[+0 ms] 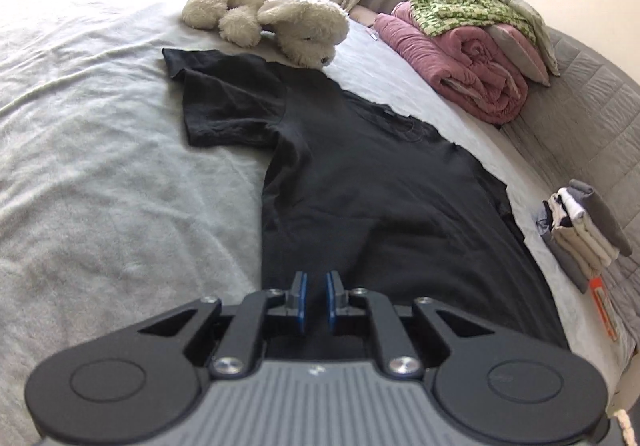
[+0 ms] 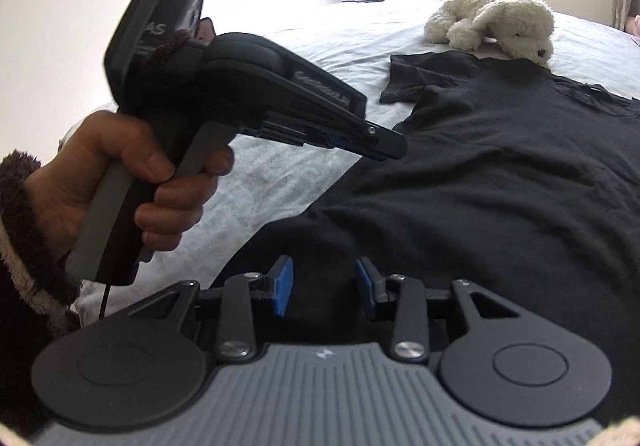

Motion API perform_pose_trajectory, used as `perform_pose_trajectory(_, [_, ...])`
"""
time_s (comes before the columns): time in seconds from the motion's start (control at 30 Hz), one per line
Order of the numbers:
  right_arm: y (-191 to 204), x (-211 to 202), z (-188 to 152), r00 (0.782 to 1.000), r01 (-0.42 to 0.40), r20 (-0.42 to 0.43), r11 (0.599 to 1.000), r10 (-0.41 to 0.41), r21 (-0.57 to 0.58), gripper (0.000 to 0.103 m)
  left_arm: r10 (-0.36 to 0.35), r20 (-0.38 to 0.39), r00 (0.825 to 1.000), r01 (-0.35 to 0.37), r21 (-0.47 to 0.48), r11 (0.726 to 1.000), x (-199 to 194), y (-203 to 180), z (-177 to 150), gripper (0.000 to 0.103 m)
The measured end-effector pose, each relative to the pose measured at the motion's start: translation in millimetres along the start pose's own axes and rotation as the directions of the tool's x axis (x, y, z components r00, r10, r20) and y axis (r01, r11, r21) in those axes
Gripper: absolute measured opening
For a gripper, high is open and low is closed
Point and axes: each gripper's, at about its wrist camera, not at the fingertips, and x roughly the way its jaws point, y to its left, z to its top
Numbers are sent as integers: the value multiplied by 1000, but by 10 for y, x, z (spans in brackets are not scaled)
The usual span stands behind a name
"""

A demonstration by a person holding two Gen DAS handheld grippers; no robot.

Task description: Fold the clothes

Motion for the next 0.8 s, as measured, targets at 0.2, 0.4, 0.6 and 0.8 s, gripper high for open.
perform_pose_trajectory(0.2, [683,17,-274,993,-117,-33,985,114,-127,37,56,35,998,-51,-125,991,-81,280,-31,2])
perform_pose_trajectory(0.4, [689,-183,-206,993,-112,8,987,114,-112,37,-35,110,993,48,-118,992,-412,258,-92,2])
perform_pose_trajectory(0.6, [298,6,-45,996,29,81,999,-31,33,37,-73,59,996,77,-60,995,-414,167,-228,2])
perform_pose_trajectory(0.8, [636,123,-203,997,-77,12,997,78,-19,39,-73,43,996,76,-56,996,-406,134,-276,2])
